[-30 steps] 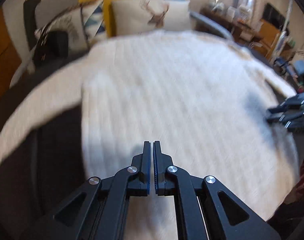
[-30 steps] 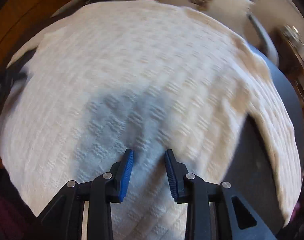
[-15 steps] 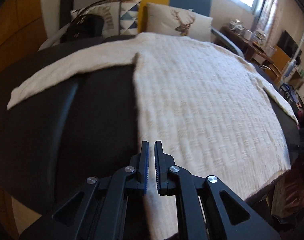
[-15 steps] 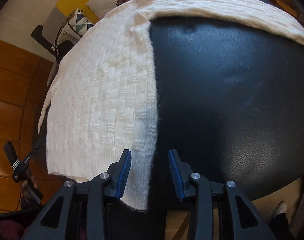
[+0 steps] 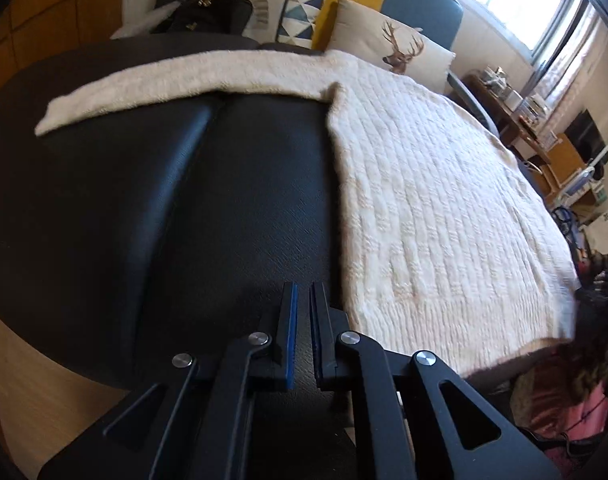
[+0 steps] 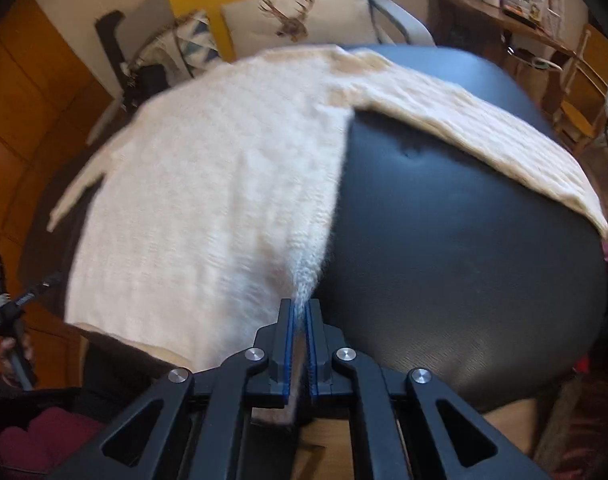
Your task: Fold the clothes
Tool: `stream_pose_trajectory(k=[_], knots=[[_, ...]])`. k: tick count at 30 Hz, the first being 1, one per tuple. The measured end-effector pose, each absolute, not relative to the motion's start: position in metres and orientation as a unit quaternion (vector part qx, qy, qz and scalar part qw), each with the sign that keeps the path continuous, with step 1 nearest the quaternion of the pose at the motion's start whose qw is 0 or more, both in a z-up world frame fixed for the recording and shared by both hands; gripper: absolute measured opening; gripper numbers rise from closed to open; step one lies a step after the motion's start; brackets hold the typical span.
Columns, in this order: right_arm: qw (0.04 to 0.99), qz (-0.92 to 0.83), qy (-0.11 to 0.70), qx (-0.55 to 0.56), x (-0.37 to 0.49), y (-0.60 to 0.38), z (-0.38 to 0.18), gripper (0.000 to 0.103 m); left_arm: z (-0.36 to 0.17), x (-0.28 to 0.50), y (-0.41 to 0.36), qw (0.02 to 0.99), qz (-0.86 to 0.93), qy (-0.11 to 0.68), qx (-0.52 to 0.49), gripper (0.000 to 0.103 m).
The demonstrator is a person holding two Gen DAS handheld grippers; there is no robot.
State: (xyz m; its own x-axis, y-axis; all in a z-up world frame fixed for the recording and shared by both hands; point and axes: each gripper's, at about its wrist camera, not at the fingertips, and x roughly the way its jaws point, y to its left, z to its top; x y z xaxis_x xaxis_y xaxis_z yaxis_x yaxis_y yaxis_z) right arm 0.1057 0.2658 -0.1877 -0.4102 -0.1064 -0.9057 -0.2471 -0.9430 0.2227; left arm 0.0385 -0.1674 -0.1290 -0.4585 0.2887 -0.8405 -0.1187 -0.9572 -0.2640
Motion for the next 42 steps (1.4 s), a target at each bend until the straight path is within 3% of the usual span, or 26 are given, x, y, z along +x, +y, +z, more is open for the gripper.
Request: stream_pose_trajectory(k=[4, 8, 13, 14, 15, 23, 25, 27, 30, 36, 42], knots=[[0.082, 0.801, 0.172, -0.568, 0.121, 0.282, -0.221, 0.004, -0.134, 0.039, -0.148, 0.156, 0.843, -0.062, -0.512, 0.007], [0.077, 0.806, 0.201, -0.551, 0.13, 0.286, -0.218, 0.006, -0.141, 0.037, -0.142, 0.194, 0.827, -0.067, -0.524, 0.014], [0.033, 0.835, 0.194, -0.514, 0.131, 0.272, -0.19, 0.02, -0.142, 0.036, -0.154, 0.221, 0.808, -0.112, -0.534, 0.016], [0.023, 0.837, 0.187, -0.513, 0.129, 0.265, -0.186, 0.021, -0.142, 0.037, -0.157, 0.235, 0.801, -0.124, -0.536, 0.021], [0.014, 0.839, 0.18, -0.513, 0.127, 0.259, -0.183, 0.022, -0.143, 0.037, -0.16, 0.24, 0.797, -0.13, -0.538, 0.025], [-0.036, 0.821, 0.155, -0.549, 0.106, 0.209, -0.206, 0.022, -0.157, 0.031, -0.166, 0.254, 0.775, -0.155, -0.558, 0.026], [-0.042, 0.817, 0.163, -0.552, 0.105, 0.206, -0.21, 0.022, -0.161, 0.029, -0.156, 0.273, 0.762, -0.155, -0.566, 0.031], [-0.043, 0.82, 0.175, -0.544, 0.109, 0.21, -0.208, 0.022, -0.161, 0.025, -0.147, 0.285, 0.759, -0.154, -0.565, 0.043], [-0.055, 0.821, 0.215, -0.526, 0.123, 0.223, -0.202, 0.026, -0.162, 0.021, -0.149, 0.302, 0.744, -0.186, -0.567, 0.056], [-0.073, 0.795, 0.359, -0.484, 0.167, 0.268, -0.215, 0.028, -0.172, 0.025, -0.175, 0.309, 0.708, -0.264, -0.577, 0.056], [-0.061, 0.767, 0.45, -0.453, 0.198, 0.304, -0.237, 0.03, -0.167, 0.013, -0.149, 0.307, 0.721, -0.233, -0.576, 0.063]])
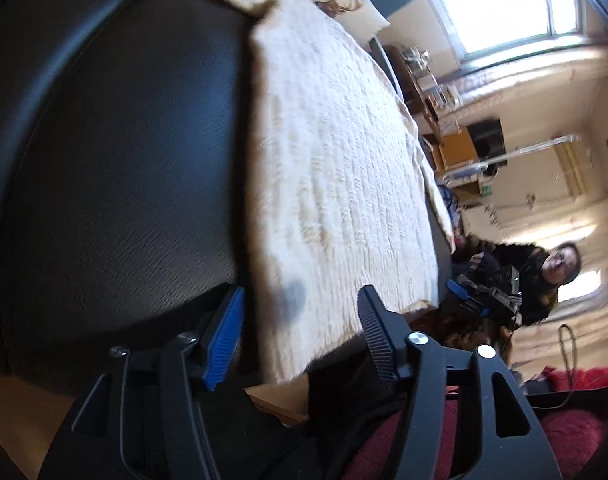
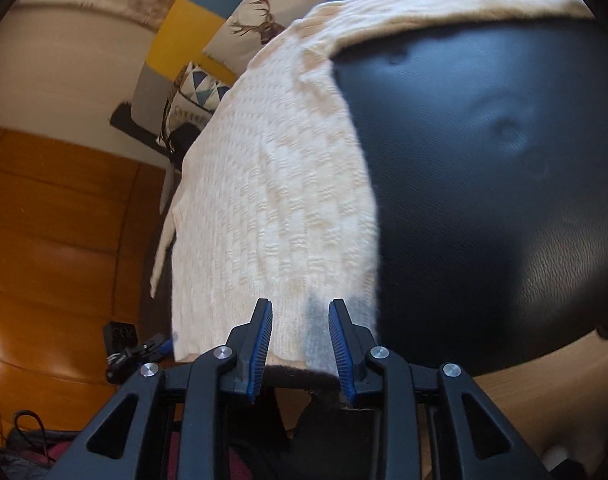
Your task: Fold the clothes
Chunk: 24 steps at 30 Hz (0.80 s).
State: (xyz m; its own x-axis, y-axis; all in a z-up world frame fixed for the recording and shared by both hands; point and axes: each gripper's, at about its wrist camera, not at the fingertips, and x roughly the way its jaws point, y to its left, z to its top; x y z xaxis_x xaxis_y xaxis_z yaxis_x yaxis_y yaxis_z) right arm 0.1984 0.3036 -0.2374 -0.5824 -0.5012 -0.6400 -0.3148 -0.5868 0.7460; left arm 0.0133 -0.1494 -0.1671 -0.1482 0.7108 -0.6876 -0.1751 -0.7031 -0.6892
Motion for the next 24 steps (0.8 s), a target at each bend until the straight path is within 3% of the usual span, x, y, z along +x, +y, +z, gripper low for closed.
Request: stream_pose_trajectory(k=[2, 3, 4, 15, 24], knots=[[0.06, -0.76, -0.461, 0.454, 0.202, 0.305, -0.245, 0.031, -0.163, 0.01, -0.141, 0.298, 0.734, -0.211, -0.573, 0.058], [0.06, -0.756, -0.466, 0.455, 0.204, 0.305, -0.249, 0.031, -0.162, 0.01, -0.142, 0.292, 0.738, -0.205, -0.573, 0.022], [0.058, -0.755, -0.464, 0.46, 0.203, 0.303, -0.253, 0.031, -0.163, 0.01, -0.14, 0.286, 0.74, -0.201, -0.575, 0.005], [0.052, -0.764, -0.473, 0.434, 0.205, 0.328, -0.239, 0.031, -0.158, 0.017, -0.156, 0.274, 0.753, -0.231, -0.552, 0.006], [0.084, -0.743, -0.487, 0.451, 0.172, 0.309, -0.27, 0.034, -0.158, 0.011, -0.158, 0.267, 0.749, -0.237, -0.558, 0.006]])
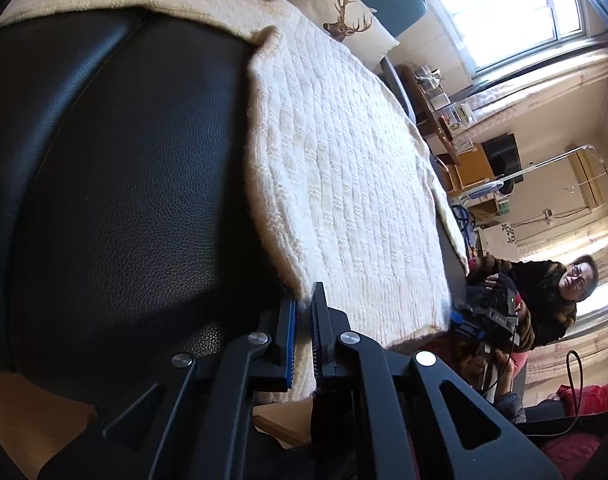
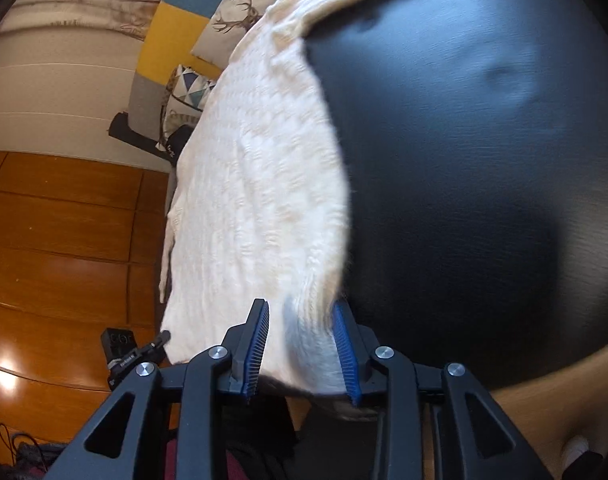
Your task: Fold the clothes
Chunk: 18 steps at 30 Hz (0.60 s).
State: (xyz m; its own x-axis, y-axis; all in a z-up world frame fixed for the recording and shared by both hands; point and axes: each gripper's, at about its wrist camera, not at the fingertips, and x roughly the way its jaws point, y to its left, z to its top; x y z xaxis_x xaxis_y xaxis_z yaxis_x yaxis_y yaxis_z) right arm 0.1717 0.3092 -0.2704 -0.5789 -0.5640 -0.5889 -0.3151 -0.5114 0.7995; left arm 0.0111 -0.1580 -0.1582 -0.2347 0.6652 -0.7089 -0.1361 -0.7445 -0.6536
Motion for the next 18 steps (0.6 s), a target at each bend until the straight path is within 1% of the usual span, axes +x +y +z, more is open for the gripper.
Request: stream_pose_trajectory(k=[1, 2, 4, 10, 12, 14, 17, 18], knots=[[0.087, -0.745, -0.479, 0.457, 0.16, 0.305, -0.27, 0.029, -0.158, 0.011, -0.157, 0.265, 0.751, -0.234, -0.558, 0.006], [0.079, -0.752, -0.464, 0.46, 0.154, 0.301, -0.266, 0.017, -0.157, 0.011, -0.156, 0.264, 0.752, -0.233, -0.557, 0.006], [0.065, -0.768, -0.434, 0.466, 0.143, 0.291, -0.256, 0.013, -0.149, 0.012, -0.155, 0.262, 0.762, -0.228, -0.547, 0.006], [0.079, -0.831, -0.36, 0.417, 0.161, 0.282, -0.169, 0.012, -0.104, 0.014, -0.151, 0.272, 0.805, -0.217, -0.48, 0.006], [0.066, -0.833, -0.334, 0.436, 0.165, 0.282, -0.167, 0.012, -0.107, 0.014, -0.149, 0.267, 0.806, -0.218, -0.481, 0.006], [0.033, -0.822, -0.31, 0.476, 0.167, 0.283, -0.187, 0.012, -0.121, 0.014, -0.148, 0.257, 0.798, -0.215, -0.5, 0.006], [0.008, -0.798, -0.316, 0.512, 0.171, 0.289, -0.223, 0.012, -0.149, 0.019, -0.142, 0.227, 0.786, -0.171, -0.549, 0.006], [0.004, -0.791, -0.319, 0.522, 0.17, 0.289, -0.231, 0.017, -0.158, 0.02, -0.14, 0.221, 0.779, -0.163, -0.564, 0.006]])
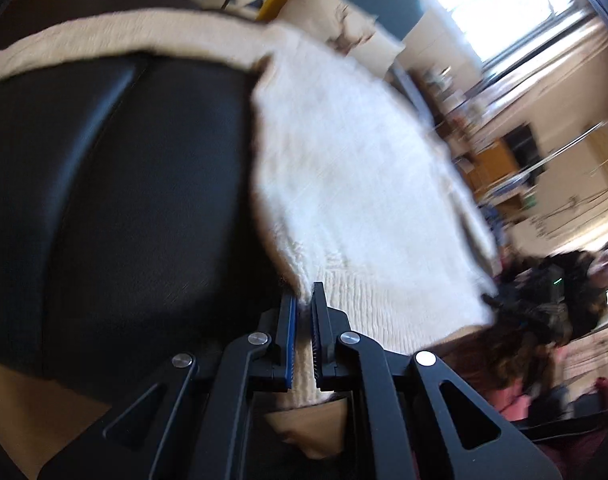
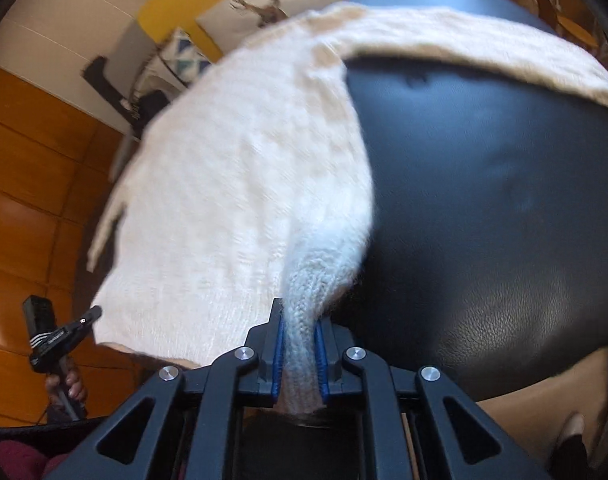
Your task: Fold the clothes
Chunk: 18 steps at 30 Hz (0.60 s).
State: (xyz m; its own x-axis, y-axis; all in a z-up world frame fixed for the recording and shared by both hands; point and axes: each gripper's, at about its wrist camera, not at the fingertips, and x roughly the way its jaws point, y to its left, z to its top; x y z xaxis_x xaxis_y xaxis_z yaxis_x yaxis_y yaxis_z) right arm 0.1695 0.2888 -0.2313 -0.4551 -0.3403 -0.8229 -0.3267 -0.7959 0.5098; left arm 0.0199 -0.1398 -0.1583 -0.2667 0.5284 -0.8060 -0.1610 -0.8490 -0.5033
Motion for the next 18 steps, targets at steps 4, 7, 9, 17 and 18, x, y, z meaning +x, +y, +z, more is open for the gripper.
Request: stream_pose_trajectory(k=[4, 7, 9, 17, 18], knots=[[-0.041, -0.805, -0.265, 0.529, 0.17, 0.289, -0.226, 0.029, -0.168, 0.022, -0.159, 0.229, 0.753, -0.229, -0.573, 0.009], [-0.08, -0.835, -0.199, 0.506, 0.168, 0.289, -0.193, 0.03, -0.157, 0.02, -0.171, 0.212, 0.775, -0.219, -0.553, 0.014], [-0.057, -0.849, -0.197, 0.487, 0.158, 0.283, -0.175, 0.03, -0.155, 0.015, -0.172, 0.206, 0.782, -0.202, -0.552, 0.015], [0.103, -0.824, -0.169, 0.532, 0.066, 0.172, -0.209, 0.031, -0.169, -0.011, -0.148, 0.23, 0.759, -0.209, -0.573, 0.017], [0.111, -0.818, -0.165, 0.539, 0.059, 0.16, -0.215, 0.031, -0.168, -0.011, -0.147, 0.223, 0.762, -0.209, -0.571, 0.014]])
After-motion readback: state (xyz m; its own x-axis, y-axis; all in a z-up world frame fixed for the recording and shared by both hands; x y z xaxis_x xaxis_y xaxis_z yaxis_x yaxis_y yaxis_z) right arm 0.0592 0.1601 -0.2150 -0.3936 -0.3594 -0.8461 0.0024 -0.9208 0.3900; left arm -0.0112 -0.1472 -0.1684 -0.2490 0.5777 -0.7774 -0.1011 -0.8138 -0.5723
